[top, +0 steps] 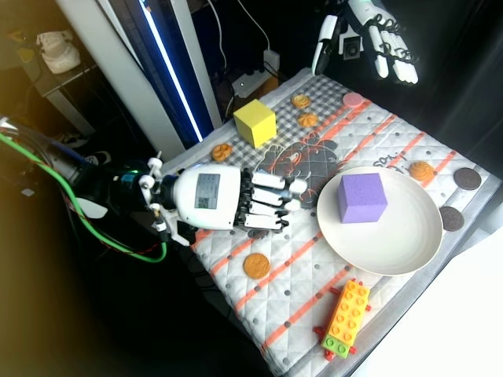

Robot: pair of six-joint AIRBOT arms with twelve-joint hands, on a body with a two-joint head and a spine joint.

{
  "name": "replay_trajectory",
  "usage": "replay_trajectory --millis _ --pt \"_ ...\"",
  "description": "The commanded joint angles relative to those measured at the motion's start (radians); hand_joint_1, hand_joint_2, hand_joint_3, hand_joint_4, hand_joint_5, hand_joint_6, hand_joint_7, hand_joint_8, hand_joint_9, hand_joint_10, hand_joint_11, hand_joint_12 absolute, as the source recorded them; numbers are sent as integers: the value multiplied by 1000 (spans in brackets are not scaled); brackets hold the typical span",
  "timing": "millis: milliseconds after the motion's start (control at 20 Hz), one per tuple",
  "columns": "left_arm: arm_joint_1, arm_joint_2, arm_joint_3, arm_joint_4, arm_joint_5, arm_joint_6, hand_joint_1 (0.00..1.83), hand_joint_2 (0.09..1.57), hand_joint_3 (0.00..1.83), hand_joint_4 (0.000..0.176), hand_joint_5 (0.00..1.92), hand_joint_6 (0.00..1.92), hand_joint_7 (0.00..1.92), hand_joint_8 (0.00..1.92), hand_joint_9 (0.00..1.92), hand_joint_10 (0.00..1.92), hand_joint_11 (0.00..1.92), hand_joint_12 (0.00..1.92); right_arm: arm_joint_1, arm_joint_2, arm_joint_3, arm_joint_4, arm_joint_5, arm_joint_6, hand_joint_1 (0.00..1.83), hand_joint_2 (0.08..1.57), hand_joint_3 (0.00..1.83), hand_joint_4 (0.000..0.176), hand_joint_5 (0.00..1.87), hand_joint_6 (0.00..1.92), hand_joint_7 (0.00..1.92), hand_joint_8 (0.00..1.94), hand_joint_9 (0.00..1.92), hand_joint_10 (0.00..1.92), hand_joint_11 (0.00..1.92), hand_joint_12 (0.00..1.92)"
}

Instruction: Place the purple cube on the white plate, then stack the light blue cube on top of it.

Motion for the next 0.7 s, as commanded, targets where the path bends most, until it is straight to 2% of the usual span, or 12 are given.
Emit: replay_trajectory --millis 0,50,150,200,250,300,400,450,500,550,600,650 --pt "-5 -1 3 6 -121 -4 792 876 3 147 74 1 10 0 1 0 0 0 6 -7 8 10 46 -5 1247 1066 9 0 1035 804 1138 691 1142 732 798 1432" --pt "-5 -1 3 5 -121 -4 783 878 4 145 70 0 10 0 2 1 0 0 6 -7 9 7 46 3 1270 1082 5 0 986 763 1126 918 1089 884 820 1504" --pt "-5 -2 3 5 -122 -4 795 880 4 140 76 2 10 0 0 0 0 0 6 -7 12 1 46 21 1275 1070 0 0 1033 720 1147 907 1070 921 834 1470" --pt "-5 -2 3 5 -122 -4 791 879 3 140 77 2 9 0 0 0 0 0 6 -7 14 1 46 26 1256 1082 5 0 966 920 1144 846 1069 844 802 1369" --pt "-5 -2 3 5 -122 -4 807 876 1 127 88 6 21 4 7 3 0 0 6 -7 16 1 46 28 1246 1109 5 0 906 1001 1087 963 1031 906 760 1455" --pt "-5 -3 3 4 -122 -4 785 874 0 127 88 5 28 6 18 6 0 0 6 -7 20 -2 46 39 1233 1124 2 0 882 1047 1053 1011 980 932 708 1497" --pt "-5 -4 3 2 -122 -4 800 875 1 134 92 6 43 11 40 13 0 0 25 -7 33 -23 58 79 1260 1117 0 0 978 804 1016 1169 908 1214 678 1647" --pt "-3 -4 3 0 -122 -4 802 875 0 138 95 6 48 12 45 14 0 0 53 -6 35 -40 69 79 1240 1136 4 0 930 892 978 1205 866 1230 670 1625" --pt "-1 -4 3 -2 -122 -4 793 880 3 144 100 7 50 10 55 16 0 0 86 -5 39 -54 74 79 1227 1125 1 0 903 1030 1038 986 905 1000 705 1475" --pt "3 -6 3 -5 -124 -4 809 874 0 148 103 7 60 12 64 17 0 0 127 -5 45 -69 75 79 1228 1098 2 16 970 981 1073 864 907 800 618 1399" --pt "6 -10 4 -7 -126 -4 809 873 0 151 105 7 57 9 65 16 0 0 162 -8 53 -81 75 79 1234 1083 0 22 1011 904 1103 823 943 690 632 1340" --pt "6 -15 7 -8 -126 -4 811 870 0 152 107 6 66 11 83 20 0 0 196 -15 64 -87 75 79 1234 1083 0 17 996 930 1119 792 1014 570 631 1290"
